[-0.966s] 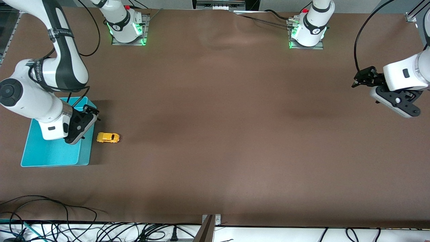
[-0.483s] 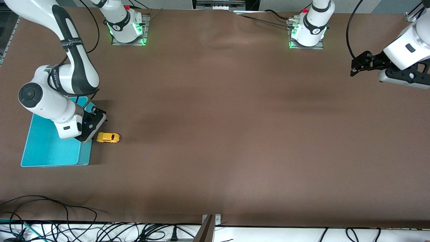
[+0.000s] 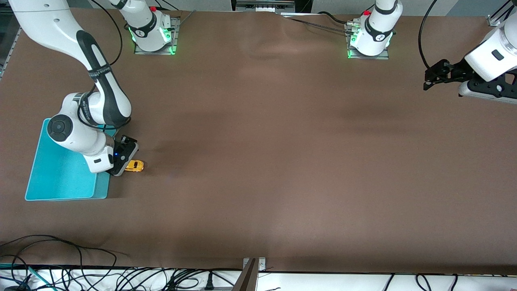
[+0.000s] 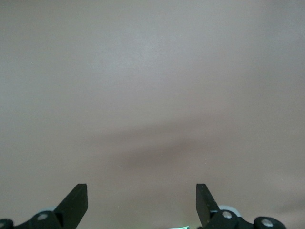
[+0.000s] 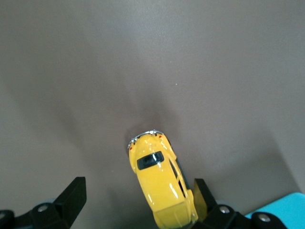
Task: Wind up and store yellow beetle car
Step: 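Lower the right gripper and grasp the yellow car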
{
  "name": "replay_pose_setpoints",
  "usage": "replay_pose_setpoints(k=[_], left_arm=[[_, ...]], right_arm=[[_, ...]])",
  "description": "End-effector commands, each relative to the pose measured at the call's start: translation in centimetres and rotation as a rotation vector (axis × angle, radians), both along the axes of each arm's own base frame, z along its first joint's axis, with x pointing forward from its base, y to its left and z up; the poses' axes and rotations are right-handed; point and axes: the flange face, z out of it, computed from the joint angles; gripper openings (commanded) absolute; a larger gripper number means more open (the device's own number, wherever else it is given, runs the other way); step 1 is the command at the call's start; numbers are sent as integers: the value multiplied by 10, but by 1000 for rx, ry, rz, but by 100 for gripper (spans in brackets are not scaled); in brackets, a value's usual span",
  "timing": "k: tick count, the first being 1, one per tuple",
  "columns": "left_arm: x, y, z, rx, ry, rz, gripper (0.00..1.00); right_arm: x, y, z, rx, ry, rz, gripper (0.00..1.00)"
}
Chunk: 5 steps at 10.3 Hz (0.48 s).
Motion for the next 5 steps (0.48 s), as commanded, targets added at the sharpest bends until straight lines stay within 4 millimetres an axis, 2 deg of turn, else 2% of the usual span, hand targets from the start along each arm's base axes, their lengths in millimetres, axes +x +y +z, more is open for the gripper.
replay_pose_setpoints(k=[1, 2, 3, 5], left_arm=[[7, -6, 5, -19, 4, 22, 100], [5, -4, 3, -16, 30, 36, 100], [5, 0, 2, -16, 33, 47, 100], [5, -4, 7, -13, 30, 81, 100]], right_arm=[[4, -3, -5, 1, -25, 46, 100], [4, -3, -6, 0, -28, 48, 100], [5, -3, -16, 0, -33, 55, 100], [6, -9, -18, -2, -49, 110, 100]])
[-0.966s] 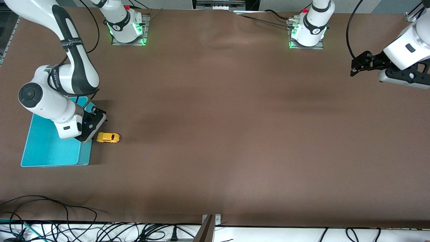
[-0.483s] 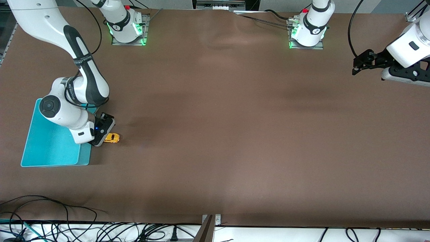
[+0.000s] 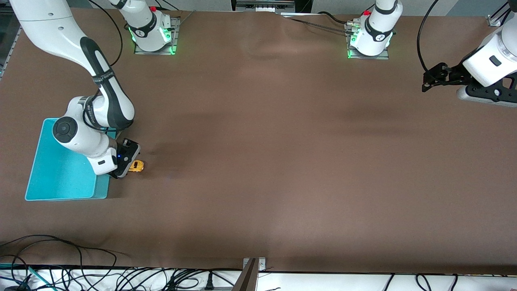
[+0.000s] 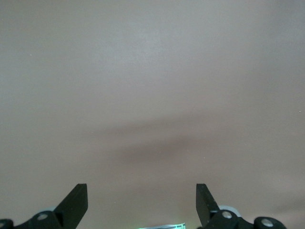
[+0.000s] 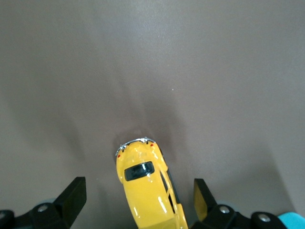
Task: Wind up and store yellow beetle car
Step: 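Lower the right gripper and grasp the yellow car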
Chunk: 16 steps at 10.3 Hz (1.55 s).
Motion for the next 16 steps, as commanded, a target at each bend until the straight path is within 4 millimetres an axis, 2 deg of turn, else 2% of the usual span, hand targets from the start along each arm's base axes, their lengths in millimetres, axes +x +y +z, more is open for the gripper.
replay_pose_setpoints(k=[1, 2, 3, 4, 5, 7, 9, 10, 12, 14, 16], left_arm=[[1, -6, 10, -14, 17, 54, 100], [-1, -10, 11, -12, 19, 62, 100], [-1, -15, 10, -8, 20, 60, 100], [-1, -7, 12, -12, 20, 68, 100], [0, -8, 10, -3, 23, 81, 100], [2, -2, 22, 2, -3, 141, 100], [1, -6, 22, 5, -2, 130, 100], [2, -5, 21, 2, -2, 135, 100], [2, -15, 23, 7, -10, 115, 100], [2, -13, 23, 4, -10, 115, 100], [2, -15, 23, 6, -15, 108, 100]], right_arm=[[2, -9, -12, -2, -7, 38, 100], [2, -9, -13, -2, -7, 40, 98], [2, -9, -13, -2, -7, 41, 83], [3, -9, -13, -5, -21, 55, 44], [3, -9, -17, -4, -23, 69, 4], [6, -7, -13, -3, -31, 63, 0], [18, 3, 10, -3, -60, 75, 0], [24, 16, 26, 4, -62, 95, 0], [40, 27, 66, 10, 3, 107, 0], [53, 21, 104, 1, 78, 119, 0], [57, -13, 131, -17, 134, 158, 0]])
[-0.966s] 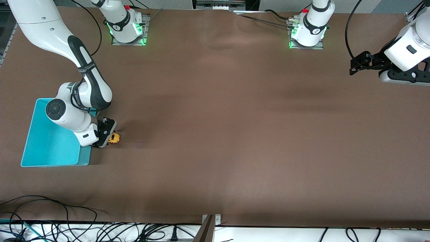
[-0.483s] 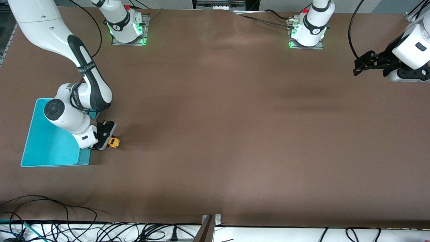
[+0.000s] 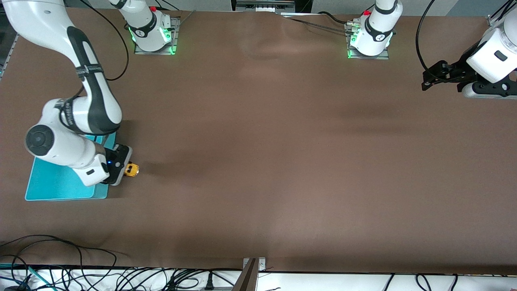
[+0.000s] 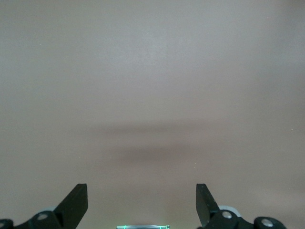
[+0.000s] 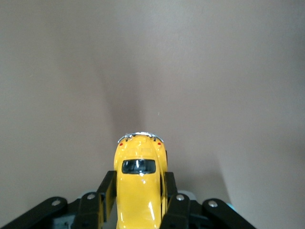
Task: Wind up and store yellow beetle car
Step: 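Lift the car with the right gripper over the turquoise box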
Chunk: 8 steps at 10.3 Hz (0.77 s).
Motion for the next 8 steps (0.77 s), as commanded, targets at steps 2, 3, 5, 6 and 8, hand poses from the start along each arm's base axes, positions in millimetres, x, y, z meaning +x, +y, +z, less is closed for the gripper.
replay_pose_setpoints(k=[2, 3, 5, 6, 8], left_arm=[[2, -11, 7, -5, -5, -15, 100], [2, -10, 8, -6, -6, -13, 100], [2, -8, 9, -7, -8, -12, 100], [2, -8, 9, -7, -8, -12, 100], [1, -9, 10, -7, -10, -13, 100]], right_arm=[[6, -67, 26, -11, 35, 94, 0], [4, -102, 26, -2, 31, 126, 0], [1, -133, 17, 11, 33, 203, 0], [1, -143, 7, 15, 35, 219, 0], [1, -160, -16, 24, 31, 247, 0]])
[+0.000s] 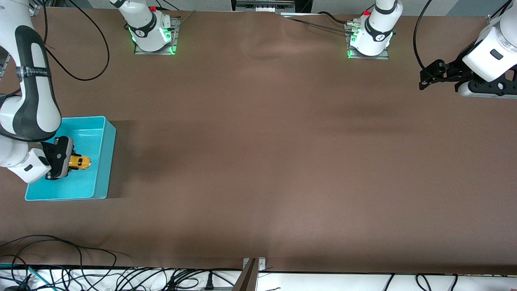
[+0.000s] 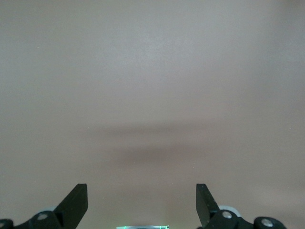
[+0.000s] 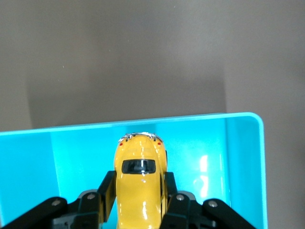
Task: Wind up and store yellow beetle car
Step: 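Lift the car with the right gripper over the turquoise box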
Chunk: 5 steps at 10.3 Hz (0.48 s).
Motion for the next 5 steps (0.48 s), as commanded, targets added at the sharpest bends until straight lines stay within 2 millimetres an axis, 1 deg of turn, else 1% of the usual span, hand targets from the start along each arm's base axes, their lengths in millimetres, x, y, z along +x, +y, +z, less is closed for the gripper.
replay_pose_setpoints(k=[1, 2, 3, 4, 5], left_arm=[[2, -1, 8, -7, -5, 2, 100], [2, -1, 8, -7, -5, 2, 100], [2, -1, 8, -7, -5, 2, 100], [2, -1, 8, -7, -6, 1, 100], [2, 0, 8, -7, -4, 2, 100]], right_arm=[[2, -14, -28, 20, 17, 32, 0], [-1, -23, -41, 25, 36, 29, 0], [-2, -26, -50, 31, 42, 45, 0], [-4, -34, -59, 34, 50, 43, 0], [-6, -38, -68, 37, 58, 43, 0]])
